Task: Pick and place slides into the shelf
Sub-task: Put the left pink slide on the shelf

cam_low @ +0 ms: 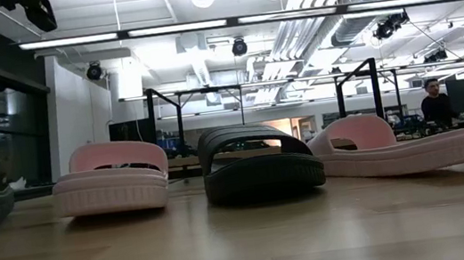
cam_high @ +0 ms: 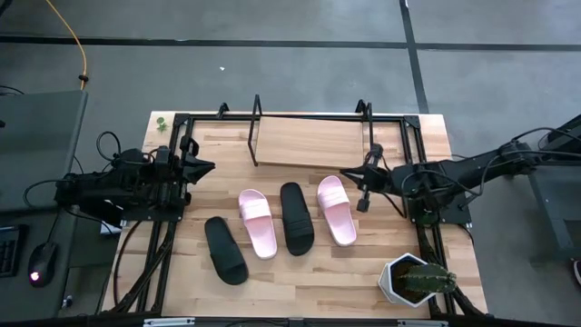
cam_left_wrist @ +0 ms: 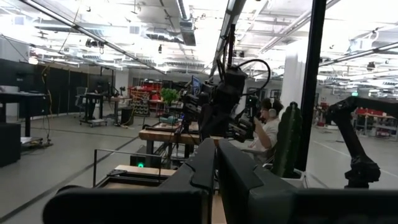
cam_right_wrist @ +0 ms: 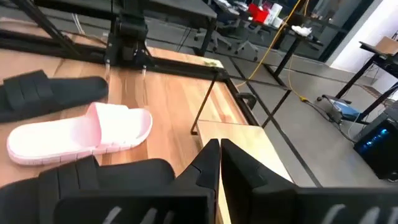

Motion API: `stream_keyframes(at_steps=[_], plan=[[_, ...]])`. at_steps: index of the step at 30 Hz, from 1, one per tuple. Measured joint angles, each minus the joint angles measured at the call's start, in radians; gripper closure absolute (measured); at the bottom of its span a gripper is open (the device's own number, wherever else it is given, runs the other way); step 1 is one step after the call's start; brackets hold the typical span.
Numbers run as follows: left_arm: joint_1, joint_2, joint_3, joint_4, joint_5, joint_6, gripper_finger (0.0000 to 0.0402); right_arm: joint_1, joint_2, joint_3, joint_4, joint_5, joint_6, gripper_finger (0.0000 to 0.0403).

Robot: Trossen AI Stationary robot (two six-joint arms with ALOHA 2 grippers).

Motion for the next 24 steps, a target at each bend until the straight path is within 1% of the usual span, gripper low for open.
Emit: stream_keyframes(at_steps=[4,11,18,24], plan=[[0.0,0.0,0.0,0.0,0.0,0.0,0.0394,0.0,0.026,0.001,-0.045,0.011,0.004,0.0398],[0.0,0.0,0.0,-0.001,0.0,0.0,0.0394,0.027,0.072,0.001,-0.123,0.093,0.023,0.0398],[0.0,0.0,0.0,-0.004,0.0,0.0,0.0394,0.076,0.082,0.001,-0.153,0.112,-0.025,0.0398],[0.0,0.0,0.0,-0.004,0.0,0.0,0.0394,0.106,0.092,0.001,-0.151,0.112,-0.028,0.0398]])
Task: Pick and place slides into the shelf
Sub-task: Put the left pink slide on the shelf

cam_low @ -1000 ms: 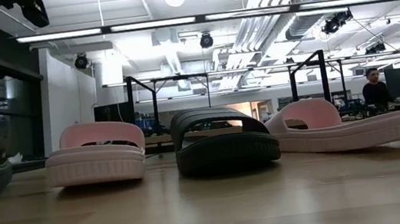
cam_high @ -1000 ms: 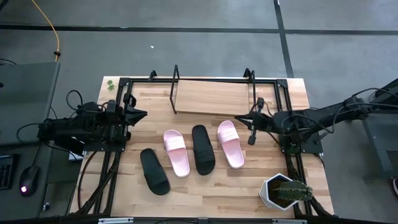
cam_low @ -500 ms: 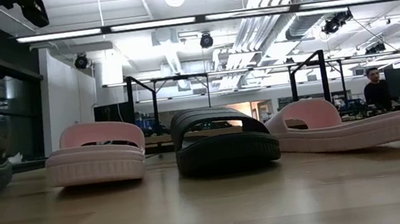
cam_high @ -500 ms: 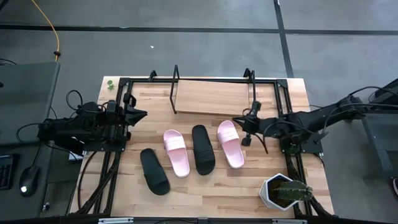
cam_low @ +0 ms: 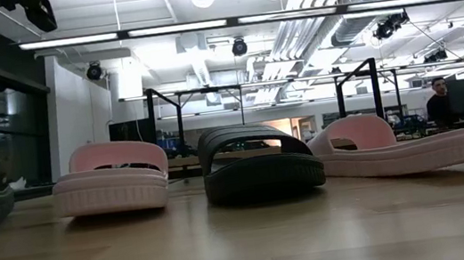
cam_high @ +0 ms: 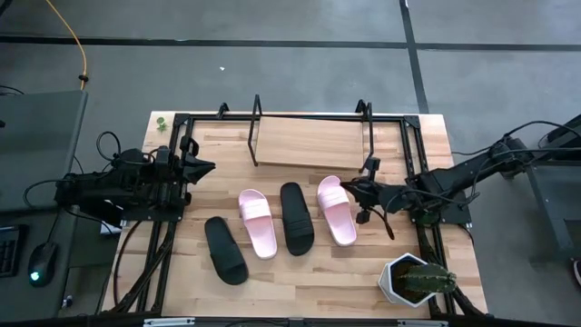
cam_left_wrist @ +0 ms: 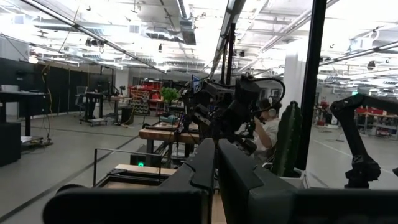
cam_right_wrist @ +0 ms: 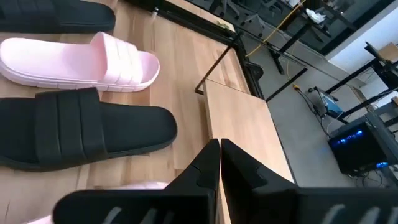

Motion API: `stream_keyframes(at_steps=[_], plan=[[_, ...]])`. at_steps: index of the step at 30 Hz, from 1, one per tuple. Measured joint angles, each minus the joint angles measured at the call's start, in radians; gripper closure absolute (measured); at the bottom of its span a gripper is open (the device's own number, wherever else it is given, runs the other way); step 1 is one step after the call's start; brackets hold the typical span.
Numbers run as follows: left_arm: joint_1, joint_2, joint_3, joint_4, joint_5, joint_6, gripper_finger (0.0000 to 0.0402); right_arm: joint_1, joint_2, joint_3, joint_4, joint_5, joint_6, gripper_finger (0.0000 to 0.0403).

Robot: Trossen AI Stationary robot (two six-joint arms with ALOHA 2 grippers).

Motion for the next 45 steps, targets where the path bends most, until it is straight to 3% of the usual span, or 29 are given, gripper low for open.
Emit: stream_keyframes(at_steps=[6,12,21,24,28,38,45], plan=[[0.0,0.0,0.0,0.0,0.0,-0.007,0.0394,-0.003,0.095,0.0,0.014,-0.029,-0.031,0.0398],[0.0,0.0,0.001,-0.064,0.046,-0.034,0.0394,-0.023,0.136,0.0,0.151,0.08,-0.058,0.0398],[-0.001,0.011,0.055,-0.45,0.128,-0.112,0.0394,-0.041,0.061,0.0,0.224,0.044,0.011,0.0398],[-0.001,0.044,0.055,-0.482,0.131,-0.11,0.0388,-0.042,0.052,0.0,0.232,0.024,0.005,0.0398],[-0.001,0.116,0.055,-0.427,0.132,-0.1,0.0351,-0.042,0.052,0.0,0.237,0.016,0.0,0.0398],[-0.001,0.39,0.086,-0.31,0.124,-0.061,0.0203,-0.087,0.052,0.0,0.221,0.013,0.014,0.0398],[-0.101,0.594,0.207,-0.401,-0.096,0.001,0.0174,-0.103,0.052,0.0,0.195,0.002,0.031,0.0398]])
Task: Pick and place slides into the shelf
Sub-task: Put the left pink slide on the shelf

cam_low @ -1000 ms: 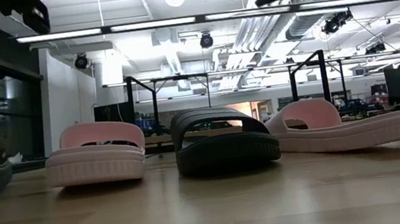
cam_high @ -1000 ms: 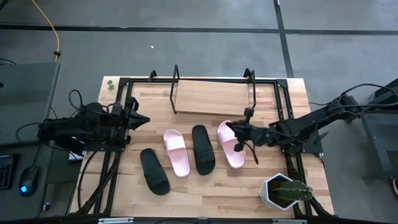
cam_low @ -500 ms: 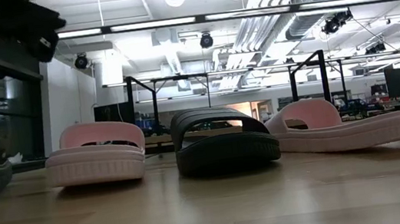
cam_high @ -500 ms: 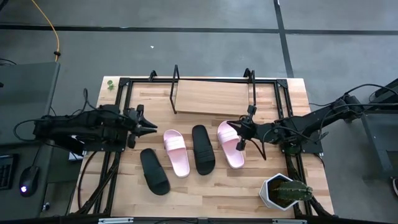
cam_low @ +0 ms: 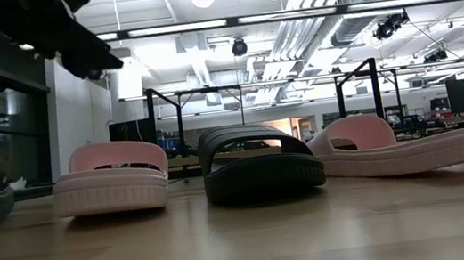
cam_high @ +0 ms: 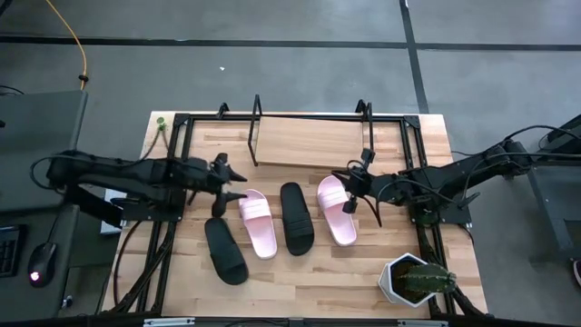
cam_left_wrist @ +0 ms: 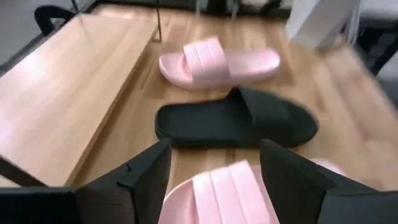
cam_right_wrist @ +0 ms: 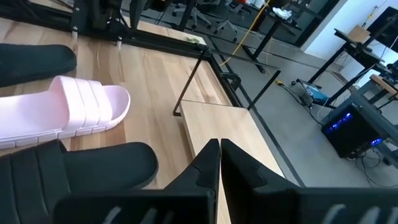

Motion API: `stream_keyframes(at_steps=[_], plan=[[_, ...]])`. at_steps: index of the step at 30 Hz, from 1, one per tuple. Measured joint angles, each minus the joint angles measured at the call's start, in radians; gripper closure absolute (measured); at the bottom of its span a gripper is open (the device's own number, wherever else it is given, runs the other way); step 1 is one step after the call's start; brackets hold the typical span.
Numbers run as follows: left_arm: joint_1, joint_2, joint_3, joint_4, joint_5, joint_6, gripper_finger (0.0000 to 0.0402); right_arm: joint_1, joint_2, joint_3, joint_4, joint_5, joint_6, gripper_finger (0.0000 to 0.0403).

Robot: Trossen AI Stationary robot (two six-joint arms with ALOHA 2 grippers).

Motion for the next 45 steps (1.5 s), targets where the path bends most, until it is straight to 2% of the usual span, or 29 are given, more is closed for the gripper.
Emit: stream_keyframes(at_steps=[7,15,17,22,27,32,41,45], plan=[[-0.198,0.219,0.151,-0.081,-0.273,0.086,0.0193,0.0,0.0,0.0,-0.013,-0.002,0.0,0.0398],[-0.372,0.434,0.349,-0.312,-0.531,0.035,0.0199,0.0,0.0,0.0,-0.03,-0.002,0.022,0.0398],[-0.403,0.48,0.391,-0.352,-0.568,0.006,0.02,0.0,0.0,0.0,-0.034,-0.002,0.022,0.0398],[-0.452,0.571,0.467,-0.441,-0.591,-0.083,0.0201,0.0,0.0,0.0,-0.034,-0.002,0.022,0.0398],[-0.473,0.638,0.475,-0.49,-0.594,-0.149,0.0201,0.0,0.0,0.0,-0.033,-0.002,0.026,0.0398],[-0.478,0.684,0.476,-0.504,-0.573,-0.168,0.0201,0.0,0.0,0.0,-0.033,-0.002,0.026,0.0398],[-0.486,0.727,0.476,-0.516,-0.464,-0.259,0.0201,0.0,0.0,0.0,-0.032,-0.002,0.027,0.0398],[-0.51,0.739,0.476,-0.548,-0.466,-0.267,0.0201,0.0,0.0,0.0,-0.032,-0.002,0.03,0.0398]])
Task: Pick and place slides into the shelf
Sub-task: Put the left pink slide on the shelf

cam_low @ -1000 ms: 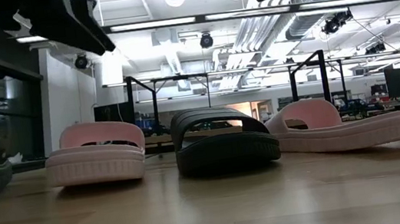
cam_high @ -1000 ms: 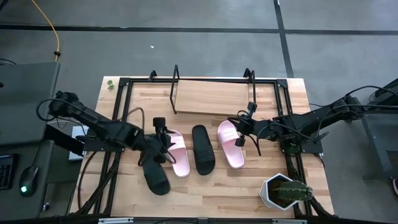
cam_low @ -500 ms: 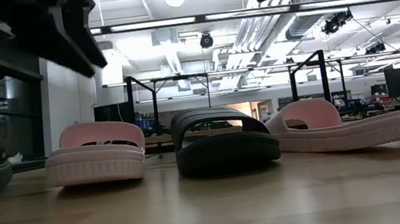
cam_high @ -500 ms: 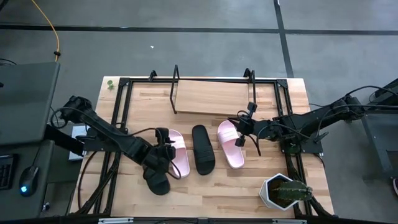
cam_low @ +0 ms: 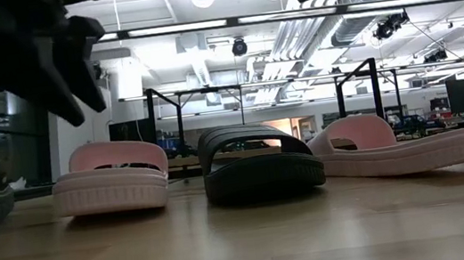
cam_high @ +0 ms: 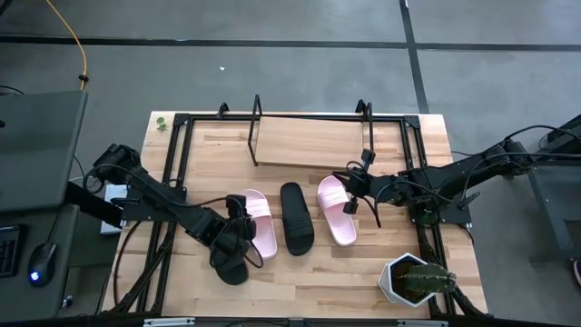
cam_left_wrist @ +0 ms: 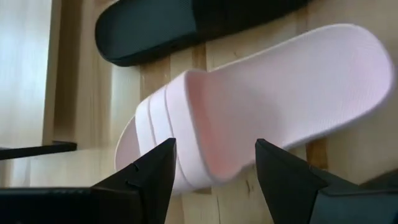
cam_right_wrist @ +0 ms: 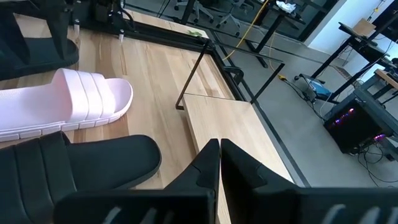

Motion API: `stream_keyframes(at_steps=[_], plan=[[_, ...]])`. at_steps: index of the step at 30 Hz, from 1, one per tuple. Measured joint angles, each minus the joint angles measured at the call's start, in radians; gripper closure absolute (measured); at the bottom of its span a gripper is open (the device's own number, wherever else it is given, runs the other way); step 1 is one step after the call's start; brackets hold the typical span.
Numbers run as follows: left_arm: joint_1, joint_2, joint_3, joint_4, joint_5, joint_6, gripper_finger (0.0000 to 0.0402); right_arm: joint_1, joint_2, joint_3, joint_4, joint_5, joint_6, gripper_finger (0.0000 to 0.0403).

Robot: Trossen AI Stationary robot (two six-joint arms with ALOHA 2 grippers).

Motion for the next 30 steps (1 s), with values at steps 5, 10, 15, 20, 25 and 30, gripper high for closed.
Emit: stream_keyframes(at_steps=[5,10,15,20,25,30], plan=[[0.003,0.009,-0.001,-0.026,-0.013,-0.023,0.0201,0.0,0.0,0.0,0.0,-0.013,0.016,0.0398],[0.002,0.009,-0.018,-0.023,-0.035,-0.028,0.0201,0.0,0.0,0.0,0.0,-0.017,0.016,0.0398],[0.002,0.009,-0.046,-0.019,-0.034,-0.034,0.0201,0.0,0.0,0.0,0.0,-0.018,0.016,0.0398],[0.003,0.009,-0.05,0.007,-0.03,-0.036,0.0201,0.0,0.0,0.0,0.0,-0.018,0.016,0.0398],[0.011,0.047,-0.05,0.036,-0.036,-0.021,0.0201,0.0,0.0,0.0,0.0,-0.018,0.016,0.0398],[0.052,0.091,-0.05,0.026,-0.046,-0.002,0.0201,0.0,0.0,0.0,0.0,-0.02,0.017,0.0398]])
